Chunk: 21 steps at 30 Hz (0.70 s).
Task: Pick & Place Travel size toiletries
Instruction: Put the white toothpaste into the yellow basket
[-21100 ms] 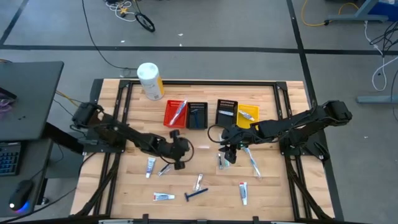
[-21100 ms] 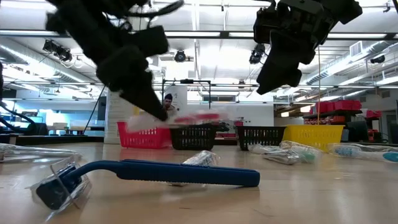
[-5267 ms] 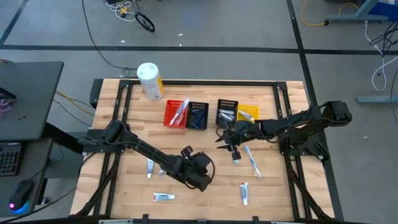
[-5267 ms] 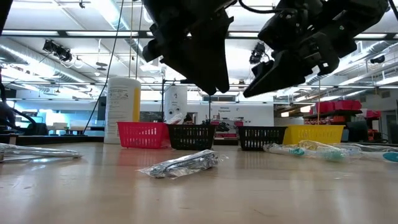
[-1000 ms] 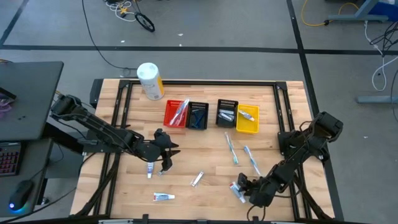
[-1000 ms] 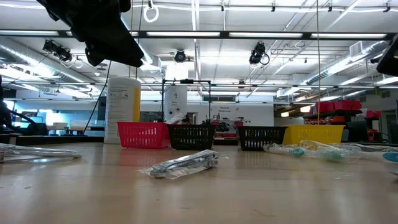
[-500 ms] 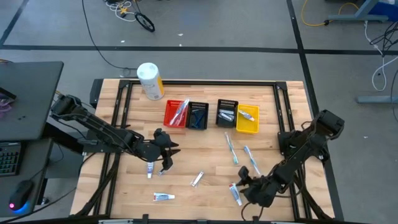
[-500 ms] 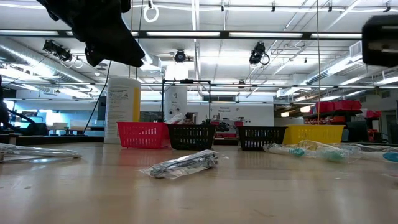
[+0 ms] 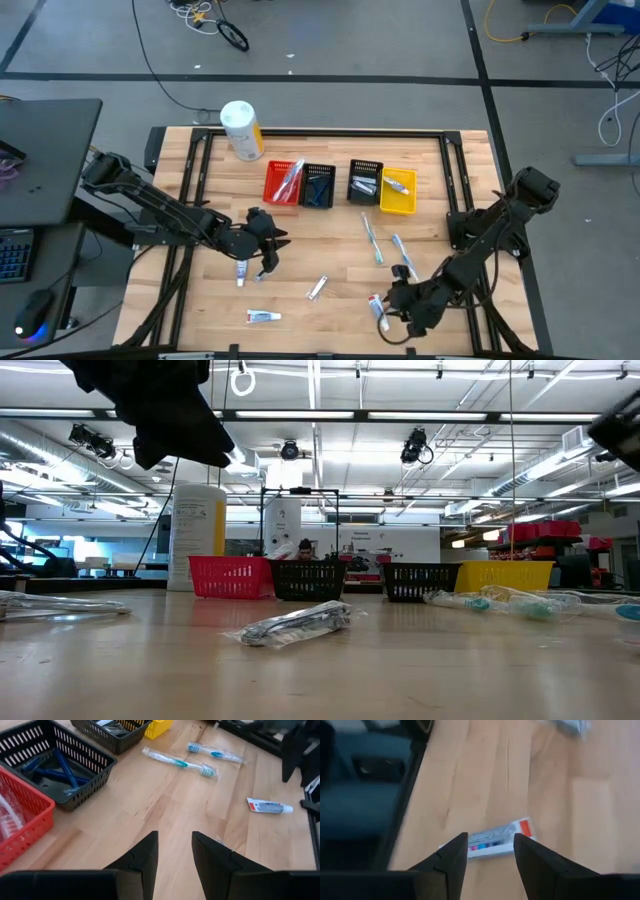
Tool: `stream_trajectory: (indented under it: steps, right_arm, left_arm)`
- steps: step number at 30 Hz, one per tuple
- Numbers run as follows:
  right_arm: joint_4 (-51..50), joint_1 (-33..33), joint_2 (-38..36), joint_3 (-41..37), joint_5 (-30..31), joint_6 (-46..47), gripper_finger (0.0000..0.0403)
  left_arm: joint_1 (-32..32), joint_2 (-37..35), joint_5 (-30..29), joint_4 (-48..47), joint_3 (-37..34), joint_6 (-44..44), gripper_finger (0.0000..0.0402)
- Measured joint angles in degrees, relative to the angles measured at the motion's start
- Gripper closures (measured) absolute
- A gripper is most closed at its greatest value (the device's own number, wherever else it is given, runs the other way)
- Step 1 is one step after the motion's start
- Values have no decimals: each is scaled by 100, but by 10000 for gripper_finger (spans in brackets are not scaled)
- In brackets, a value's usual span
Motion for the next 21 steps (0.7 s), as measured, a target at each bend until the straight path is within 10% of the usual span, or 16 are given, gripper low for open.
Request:
stream_trajectory:
  steps: [13, 21]
  right_arm:
    - [397, -313, 184, 194, -493, 3068, 233]
    - [-2154, -316, 1446, 2117, -1296, 3826, 234]
  left_arm:
    - [225, 2, -546, 979, 2, 1773, 274]
    - [726, 2, -228, 1999, 7, 3238, 274]
